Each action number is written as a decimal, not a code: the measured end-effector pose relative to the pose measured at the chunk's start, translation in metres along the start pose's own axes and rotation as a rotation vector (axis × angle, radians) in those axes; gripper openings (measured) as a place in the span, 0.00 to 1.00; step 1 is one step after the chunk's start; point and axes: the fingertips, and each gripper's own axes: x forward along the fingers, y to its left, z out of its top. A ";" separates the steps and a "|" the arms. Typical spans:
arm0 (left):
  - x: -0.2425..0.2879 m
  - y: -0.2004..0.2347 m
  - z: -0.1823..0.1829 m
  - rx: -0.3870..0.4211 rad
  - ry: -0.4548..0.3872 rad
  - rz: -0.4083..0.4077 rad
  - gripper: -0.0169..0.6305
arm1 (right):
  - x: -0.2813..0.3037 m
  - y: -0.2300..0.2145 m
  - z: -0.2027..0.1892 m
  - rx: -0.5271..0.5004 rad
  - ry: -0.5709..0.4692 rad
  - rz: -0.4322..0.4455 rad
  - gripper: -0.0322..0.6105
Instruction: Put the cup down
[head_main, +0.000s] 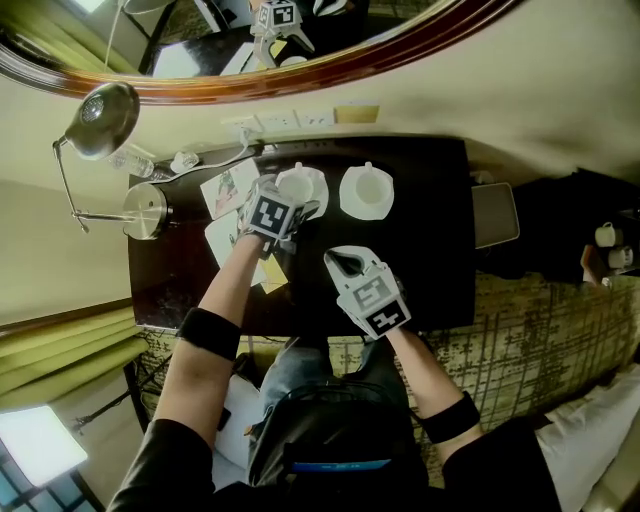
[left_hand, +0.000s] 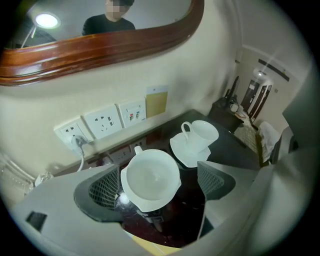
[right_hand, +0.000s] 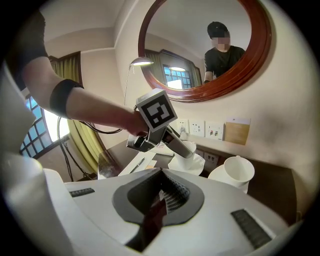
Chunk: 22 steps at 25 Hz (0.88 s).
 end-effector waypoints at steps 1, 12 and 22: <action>-0.007 -0.003 0.001 0.001 -0.009 0.003 0.78 | -0.003 0.000 -0.003 0.004 0.003 0.002 0.05; -0.115 -0.049 -0.005 -0.087 -0.189 0.138 0.35 | -0.059 0.001 0.000 -0.052 -0.009 -0.008 0.05; -0.188 -0.090 -0.032 -0.237 -0.370 0.277 0.03 | -0.107 -0.006 0.000 -0.055 -0.068 -0.013 0.05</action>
